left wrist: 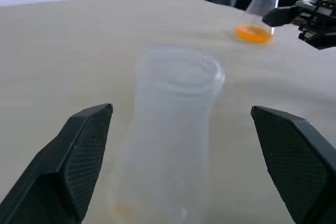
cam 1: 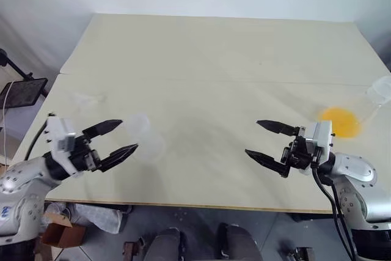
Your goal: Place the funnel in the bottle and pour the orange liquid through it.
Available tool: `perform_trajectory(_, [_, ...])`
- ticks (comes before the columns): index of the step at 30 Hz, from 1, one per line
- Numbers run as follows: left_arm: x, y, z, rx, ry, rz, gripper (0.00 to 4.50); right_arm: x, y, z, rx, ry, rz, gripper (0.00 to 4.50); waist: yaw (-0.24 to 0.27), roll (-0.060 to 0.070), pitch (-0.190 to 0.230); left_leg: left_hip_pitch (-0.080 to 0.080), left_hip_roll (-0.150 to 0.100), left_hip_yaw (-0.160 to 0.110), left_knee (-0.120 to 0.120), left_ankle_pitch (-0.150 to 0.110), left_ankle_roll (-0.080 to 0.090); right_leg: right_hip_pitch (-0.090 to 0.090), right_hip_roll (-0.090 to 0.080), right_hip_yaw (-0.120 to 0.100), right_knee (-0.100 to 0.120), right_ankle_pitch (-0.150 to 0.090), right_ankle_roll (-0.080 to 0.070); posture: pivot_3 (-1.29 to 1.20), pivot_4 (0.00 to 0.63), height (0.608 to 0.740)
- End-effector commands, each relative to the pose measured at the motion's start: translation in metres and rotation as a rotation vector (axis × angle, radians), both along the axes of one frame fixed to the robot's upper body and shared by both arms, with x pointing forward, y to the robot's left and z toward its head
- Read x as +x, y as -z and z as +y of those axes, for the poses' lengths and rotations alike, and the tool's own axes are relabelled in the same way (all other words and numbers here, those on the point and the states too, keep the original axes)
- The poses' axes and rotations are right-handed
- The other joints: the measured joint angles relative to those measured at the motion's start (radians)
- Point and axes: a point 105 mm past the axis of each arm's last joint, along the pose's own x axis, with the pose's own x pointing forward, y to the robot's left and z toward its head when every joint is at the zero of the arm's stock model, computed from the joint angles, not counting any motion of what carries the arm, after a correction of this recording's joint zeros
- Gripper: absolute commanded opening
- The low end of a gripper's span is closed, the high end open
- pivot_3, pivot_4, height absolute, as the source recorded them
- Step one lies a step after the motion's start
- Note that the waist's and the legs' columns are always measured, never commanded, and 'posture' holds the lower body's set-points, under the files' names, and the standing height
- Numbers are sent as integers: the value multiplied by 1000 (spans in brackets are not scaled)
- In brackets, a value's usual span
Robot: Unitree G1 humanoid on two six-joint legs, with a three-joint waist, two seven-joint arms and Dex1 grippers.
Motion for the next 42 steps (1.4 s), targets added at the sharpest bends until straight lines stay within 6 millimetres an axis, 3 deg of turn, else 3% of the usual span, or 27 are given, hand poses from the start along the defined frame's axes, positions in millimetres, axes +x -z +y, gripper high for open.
perform_trajectory(1, [8,5,-6,11,32,18,4500,-7,-11,-3,-1,21,-62,4474,-1,0,0,0,0,0,0,0,0,0,0,0,1,0,0,0,150,740])
perform_trajectory(9, [22,-2,-15,-21,66,-23,4500,-14,-8,-5,5,64,-56,4474,0,0,0,0,0,0,1,0,0,0,0,0,1,0,0,0,150,740])
perform_trajectory(15, [23,3,-14,9,81,-16,2632,-16,-9,-6,9,86,-66,4500,0,0,0,0,0,0,1,0,0,0,0,0,0,0,0,0,150,740])
perform_trajectory(19, [25,-4,-22,14,123,-34,2383,-16,-10,-9,6,108,-74,4500,2,0,0,0,0,0,1,0,0,1,0,0,1,0,0,0,150,740])
perform_trajectory(23, [36,-24,-48,-24,196,-80,2383,-18,-12,-18,14,181,-84,4500,24,0,0,0,-1,0,2,0,1,1,0,0,1,0,0,0,150,740])
perform_trajectory(27, [62,-44,-95,-70,289,-139,2383,-30,-3,-34,14,301,-74,4500,51,-1,0,-1,-5,-2,2,2,2,1,2,-2,3,1,1,0,150,740])
perform_trajectory(37, [115,-37,-188,48,356,-241,2383,-62,11,-51,18,514,-51,4500,47,-3,0,-1,-7,6,2,4,6,0,3,-5,0,3,5,0,150,740])
perform_trajectory(42, [112,-23,-209,76,438,-248,2383,-72,13,-50,32,579,-54,4500,45,-3,0,-1,-8,8,1,4,6,0,2,-4,-2,3,5,0,150,740])
